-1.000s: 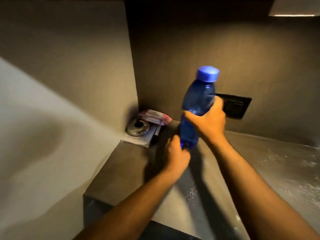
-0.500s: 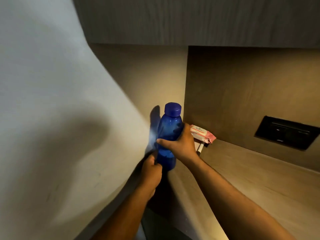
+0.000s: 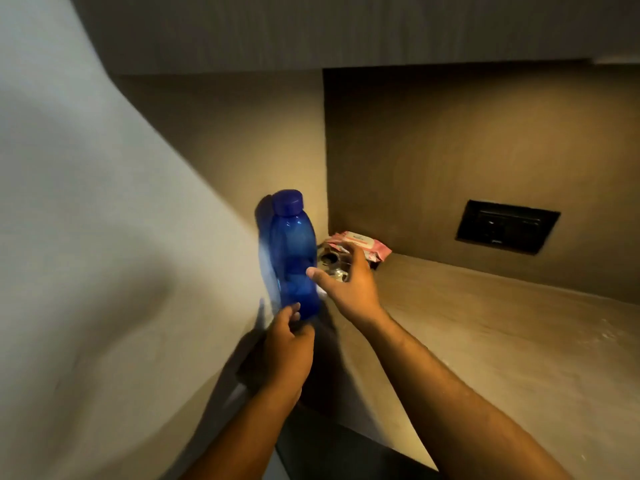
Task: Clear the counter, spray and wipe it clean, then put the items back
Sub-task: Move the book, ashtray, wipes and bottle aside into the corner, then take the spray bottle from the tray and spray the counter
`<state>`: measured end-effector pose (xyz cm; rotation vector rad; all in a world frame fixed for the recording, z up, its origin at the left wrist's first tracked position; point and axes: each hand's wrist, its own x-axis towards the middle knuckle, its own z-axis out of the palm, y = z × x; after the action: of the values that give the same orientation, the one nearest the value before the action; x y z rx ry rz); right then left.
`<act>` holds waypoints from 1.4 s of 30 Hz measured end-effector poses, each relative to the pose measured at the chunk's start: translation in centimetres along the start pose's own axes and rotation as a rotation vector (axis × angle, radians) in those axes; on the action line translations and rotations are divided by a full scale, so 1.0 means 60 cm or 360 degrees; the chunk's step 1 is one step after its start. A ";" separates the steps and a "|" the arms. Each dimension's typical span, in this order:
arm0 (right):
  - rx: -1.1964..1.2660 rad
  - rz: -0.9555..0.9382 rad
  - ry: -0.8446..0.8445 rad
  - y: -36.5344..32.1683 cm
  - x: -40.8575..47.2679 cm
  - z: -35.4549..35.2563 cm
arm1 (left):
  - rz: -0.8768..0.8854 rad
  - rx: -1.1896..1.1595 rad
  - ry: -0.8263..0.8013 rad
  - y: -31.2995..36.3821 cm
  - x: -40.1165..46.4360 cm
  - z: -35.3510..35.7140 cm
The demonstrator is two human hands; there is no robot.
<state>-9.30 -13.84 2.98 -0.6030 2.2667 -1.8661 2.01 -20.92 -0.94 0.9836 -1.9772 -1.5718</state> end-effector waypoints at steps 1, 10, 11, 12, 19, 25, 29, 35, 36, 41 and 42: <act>-0.0019 0.0021 0.0055 0.011 -0.013 -0.023 | 0.0013 0.0032 -0.0039 0.001 -0.016 0.013; -0.0070 0.0377 0.0530 0.090 -0.230 -0.323 | 0.0181 0.0138 -0.0699 0.059 -0.178 0.172; -0.0149 0.0389 0.0630 0.092 -0.268 -0.359 | 0.0234 0.0125 -0.0793 0.065 -0.208 0.194; -0.0207 0.0393 0.0717 0.093 -0.299 -0.387 | 0.0291 0.0101 -0.0872 0.071 -0.232 0.213; -0.0225 0.0574 0.1350 0.121 -0.582 -0.513 | 0.0455 0.0128 -0.1451 0.038 -0.447 0.313; -0.0230 0.0786 0.1997 0.174 -0.867 -0.616 | 0.0666 0.0158 -0.1882 -0.029 -0.702 0.367; -0.0427 0.0981 0.2323 0.221 -1.015 -0.690 | 0.0704 0.0248 -0.2073 -0.056 -0.823 0.425; -0.0430 0.1419 0.2458 0.355 -1.221 -0.864 | 0.0629 0.0637 -0.2314 -0.119 -1.042 0.577; -0.0425 0.1475 0.2394 0.380 -1.241 -0.893 | 0.0589 0.0687 -0.2334 -0.131 -1.074 0.599; -0.0379 0.1449 0.2156 0.505 -1.275 -0.998 | 0.0464 0.0943 -0.2454 -0.188 -1.178 0.684; -0.0387 0.1396 0.2158 0.522 -1.273 -1.010 | 0.0463 0.0970 -0.2478 -0.197 -1.187 0.691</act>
<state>31.75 75.74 -24.78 1.8804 2.5258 -1.5622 22.60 58.24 -16.42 -0.7974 -3.4332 -1.6783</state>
